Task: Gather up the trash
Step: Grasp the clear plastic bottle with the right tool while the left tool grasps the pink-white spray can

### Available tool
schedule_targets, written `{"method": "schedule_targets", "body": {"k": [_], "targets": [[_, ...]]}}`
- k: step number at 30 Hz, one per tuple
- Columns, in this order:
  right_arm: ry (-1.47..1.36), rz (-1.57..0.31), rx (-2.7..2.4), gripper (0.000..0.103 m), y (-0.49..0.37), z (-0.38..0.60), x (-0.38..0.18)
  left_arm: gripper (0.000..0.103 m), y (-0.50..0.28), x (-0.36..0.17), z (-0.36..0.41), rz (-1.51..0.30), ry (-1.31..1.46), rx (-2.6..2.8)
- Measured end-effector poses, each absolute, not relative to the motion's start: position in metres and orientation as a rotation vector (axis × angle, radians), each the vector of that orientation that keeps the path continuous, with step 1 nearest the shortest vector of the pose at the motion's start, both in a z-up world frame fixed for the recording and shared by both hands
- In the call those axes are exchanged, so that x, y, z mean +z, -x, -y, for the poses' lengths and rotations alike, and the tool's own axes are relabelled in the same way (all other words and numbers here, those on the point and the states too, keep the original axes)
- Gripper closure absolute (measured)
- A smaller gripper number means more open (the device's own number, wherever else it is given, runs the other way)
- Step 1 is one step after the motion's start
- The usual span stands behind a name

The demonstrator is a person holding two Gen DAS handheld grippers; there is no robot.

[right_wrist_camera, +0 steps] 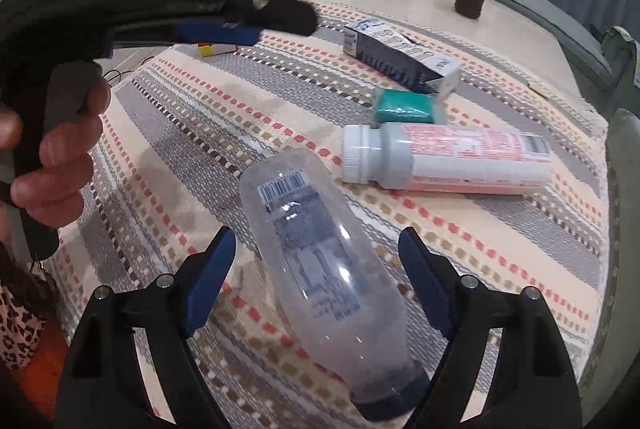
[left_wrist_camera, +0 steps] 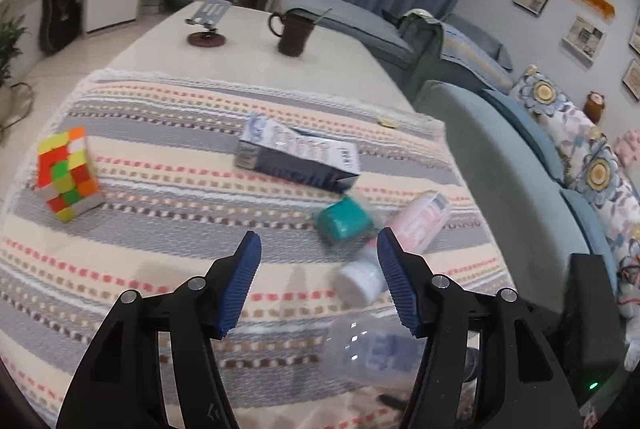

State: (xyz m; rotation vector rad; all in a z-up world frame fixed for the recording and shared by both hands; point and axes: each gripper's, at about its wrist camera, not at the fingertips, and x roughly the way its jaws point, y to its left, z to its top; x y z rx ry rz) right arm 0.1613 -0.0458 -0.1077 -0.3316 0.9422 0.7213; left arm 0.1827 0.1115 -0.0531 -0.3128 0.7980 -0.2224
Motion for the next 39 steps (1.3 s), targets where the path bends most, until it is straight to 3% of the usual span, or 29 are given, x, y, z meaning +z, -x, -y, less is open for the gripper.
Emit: {"method": "schedule_targets", "body": {"k": [2,8,12,18,25,32,37,38,39], "targets": [[0.333,-0.969,0.709,0.036,-0.162,0.044,-0.114,0.044,-0.186,-0.054,-0.104,-0.792,0.279,-0.229],[0.297,-1.048,0.614,0.044,-0.152,0.064,-0.111,0.044,-0.193,-0.061,-0.089,-0.796,0.275,-0.304],[0.131,-1.112,0.33,0.045,-0.153,0.116,-0.106,0.044,-0.199,-0.073,-0.072,-0.825,0.247,-0.355],[-0.191,-1.051,0.102,0.045,-0.155,0.19,-0.11,0.044,-0.201,-0.095,-0.035,-0.896,0.133,-0.37],[-0.287,-1.012,0.086,0.046,-0.149,0.213,-0.109,0.037,-0.176,-0.087,-0.002,-0.966,0.088,-0.668],[-0.277,-0.997,0.042,0.046,-0.159,0.226,-0.109,0.029,-0.202,-0.088,0.01,-0.942,0.06,-0.47],[-0.238,-1.008,0.051,0.045,-0.167,0.221,-0.115,0.03,-0.247,-0.103,0.033,-0.999,-0.033,-0.336],[-0.227,-1.017,0.054,0.045,-0.167,0.219,-0.117,0.033,-0.253,-0.106,0.038,-1.013,-0.066,-0.313],[-0.215,-1.021,0.055,0.045,-0.168,0.217,-0.118,0.042,-0.259,-0.111,0.044,-1.03,-0.101,-0.291]]}}
